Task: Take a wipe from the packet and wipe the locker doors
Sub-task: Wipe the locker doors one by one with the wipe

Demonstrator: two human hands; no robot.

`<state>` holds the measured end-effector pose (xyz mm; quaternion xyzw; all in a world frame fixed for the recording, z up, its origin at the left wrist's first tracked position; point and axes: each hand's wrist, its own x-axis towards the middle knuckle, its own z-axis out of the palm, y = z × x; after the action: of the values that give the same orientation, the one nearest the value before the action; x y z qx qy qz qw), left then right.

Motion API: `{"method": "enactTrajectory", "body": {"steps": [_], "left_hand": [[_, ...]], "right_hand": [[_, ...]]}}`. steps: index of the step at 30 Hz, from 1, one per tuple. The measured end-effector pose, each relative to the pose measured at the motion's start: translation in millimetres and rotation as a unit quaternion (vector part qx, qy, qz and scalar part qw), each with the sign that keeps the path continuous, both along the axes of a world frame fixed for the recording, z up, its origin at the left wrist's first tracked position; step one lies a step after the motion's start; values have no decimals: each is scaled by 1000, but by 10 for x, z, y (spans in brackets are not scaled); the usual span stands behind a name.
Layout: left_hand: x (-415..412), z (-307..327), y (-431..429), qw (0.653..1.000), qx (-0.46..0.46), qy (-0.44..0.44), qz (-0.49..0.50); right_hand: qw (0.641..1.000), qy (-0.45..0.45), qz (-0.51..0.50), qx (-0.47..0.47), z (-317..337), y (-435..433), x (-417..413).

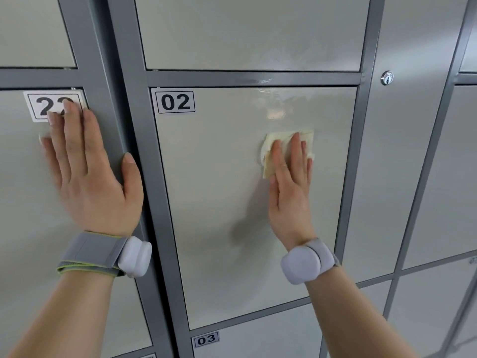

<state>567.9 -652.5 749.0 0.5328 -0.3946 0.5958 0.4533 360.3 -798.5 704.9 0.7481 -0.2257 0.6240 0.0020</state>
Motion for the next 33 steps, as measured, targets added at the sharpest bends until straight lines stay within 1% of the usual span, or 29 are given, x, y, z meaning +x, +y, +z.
{"method": "enactTrajectory", "body": {"steps": [2, 3, 6, 9, 11, 15, 17, 19, 23, 25, 28, 31, 33], "left_hand": [[1, -9, -4, 1000, -2, 2, 1], [1, -13, -6, 1000, -2, 1, 1], [1, -2, -9, 1000, -4, -2, 6], [4, -2, -5, 1000, -2, 1, 10], [3, 0, -3, 1000, 2, 5, 10], [-1, 14, 4, 1000, 7, 8, 12], [2, 6, 11, 1000, 10, 8, 13], [7, -2, 13, 1000, 8, 5, 15], [8, -3, 13, 1000, 9, 6, 13], [12, -6, 10, 1000, 6, 6, 14], [3, -9, -7, 1000, 6, 9, 13], [2, 0, -2, 1000, 1, 10, 12], [9, 2, 4, 1000, -1, 8, 12]], "right_hand": [[1000, 19, -5, -9, 8, -19, -49], [1000, 14, -9, -2, 47, -40, -81], [997, -51, -18, 51, 246, -90, -113], [994, -89, -26, 54, 325, -68, -13], [996, -78, -23, 34, 277, -19, 81], [1000, -25, -11, -15, 99, 74, 209], [1000, 1, -2, -23, 65, 97, 184], [1000, 8, -1, -21, 123, 82, 115], [997, -60, -20, 32, 337, 44, 95], [996, -82, -28, 31, 349, 70, 170], [998, -57, -24, 3, 229, 131, 295], [999, -6, -13, -44, 75, 222, 397], [998, 28, -1, -60, 22, 260, 392]]}}
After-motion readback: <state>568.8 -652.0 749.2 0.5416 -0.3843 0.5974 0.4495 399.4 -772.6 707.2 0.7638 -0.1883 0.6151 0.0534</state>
